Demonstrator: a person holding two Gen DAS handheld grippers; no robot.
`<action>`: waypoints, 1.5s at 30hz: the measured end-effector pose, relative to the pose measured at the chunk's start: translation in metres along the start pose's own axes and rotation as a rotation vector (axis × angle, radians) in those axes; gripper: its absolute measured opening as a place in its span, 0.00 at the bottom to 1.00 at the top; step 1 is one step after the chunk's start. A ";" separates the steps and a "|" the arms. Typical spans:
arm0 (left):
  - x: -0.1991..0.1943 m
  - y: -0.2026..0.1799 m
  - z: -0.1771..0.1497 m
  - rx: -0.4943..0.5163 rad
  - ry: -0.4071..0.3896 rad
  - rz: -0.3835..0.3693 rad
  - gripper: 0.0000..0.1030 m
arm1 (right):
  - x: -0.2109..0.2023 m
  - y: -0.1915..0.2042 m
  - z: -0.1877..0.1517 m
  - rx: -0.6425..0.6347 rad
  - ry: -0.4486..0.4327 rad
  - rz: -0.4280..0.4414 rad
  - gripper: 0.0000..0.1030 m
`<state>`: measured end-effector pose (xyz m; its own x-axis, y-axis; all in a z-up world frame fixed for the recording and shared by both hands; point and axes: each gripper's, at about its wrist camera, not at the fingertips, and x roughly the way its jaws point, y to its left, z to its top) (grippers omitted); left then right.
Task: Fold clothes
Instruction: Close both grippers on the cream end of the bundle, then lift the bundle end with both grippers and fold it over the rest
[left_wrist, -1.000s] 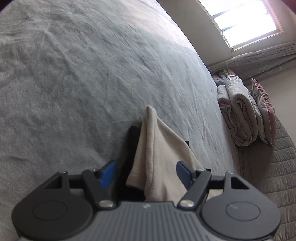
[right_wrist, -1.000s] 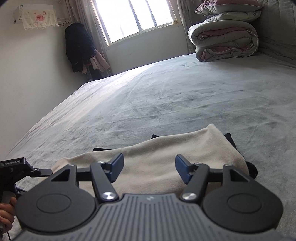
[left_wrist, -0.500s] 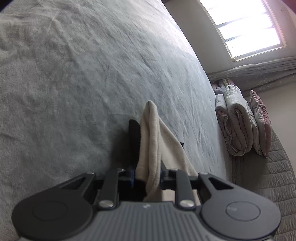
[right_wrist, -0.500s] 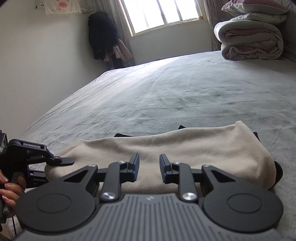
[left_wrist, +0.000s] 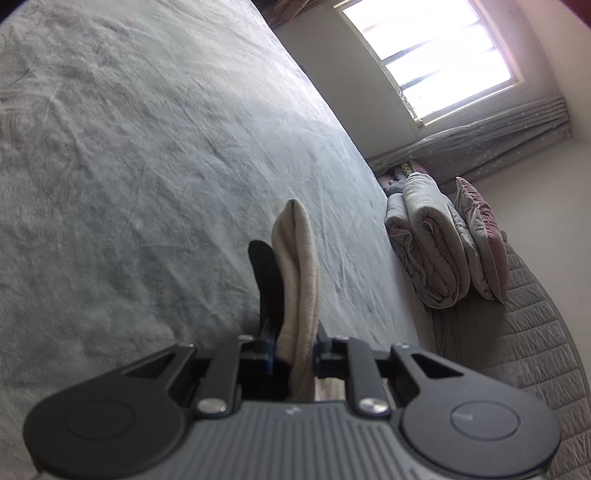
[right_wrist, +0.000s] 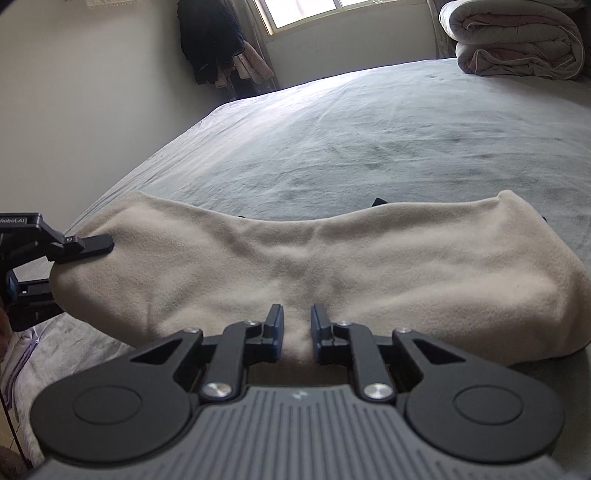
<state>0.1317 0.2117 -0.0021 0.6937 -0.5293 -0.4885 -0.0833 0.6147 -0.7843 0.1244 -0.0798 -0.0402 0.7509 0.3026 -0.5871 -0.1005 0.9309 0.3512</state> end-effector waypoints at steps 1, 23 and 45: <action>0.000 -0.004 -0.001 0.002 0.001 -0.008 0.17 | 0.002 -0.001 -0.001 0.006 0.009 -0.002 0.13; 0.015 -0.088 -0.031 0.172 0.040 -0.057 0.16 | -0.050 -0.047 0.027 0.392 0.042 0.084 0.42; 0.075 -0.112 -0.082 0.252 0.182 -0.037 0.17 | -0.086 -0.104 0.032 0.726 -0.016 0.095 0.47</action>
<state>0.1348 0.0550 0.0177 0.5515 -0.6360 -0.5398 0.1350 0.7067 -0.6946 0.0915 -0.2089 -0.0028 0.7703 0.3675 -0.5212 0.2880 0.5287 0.7985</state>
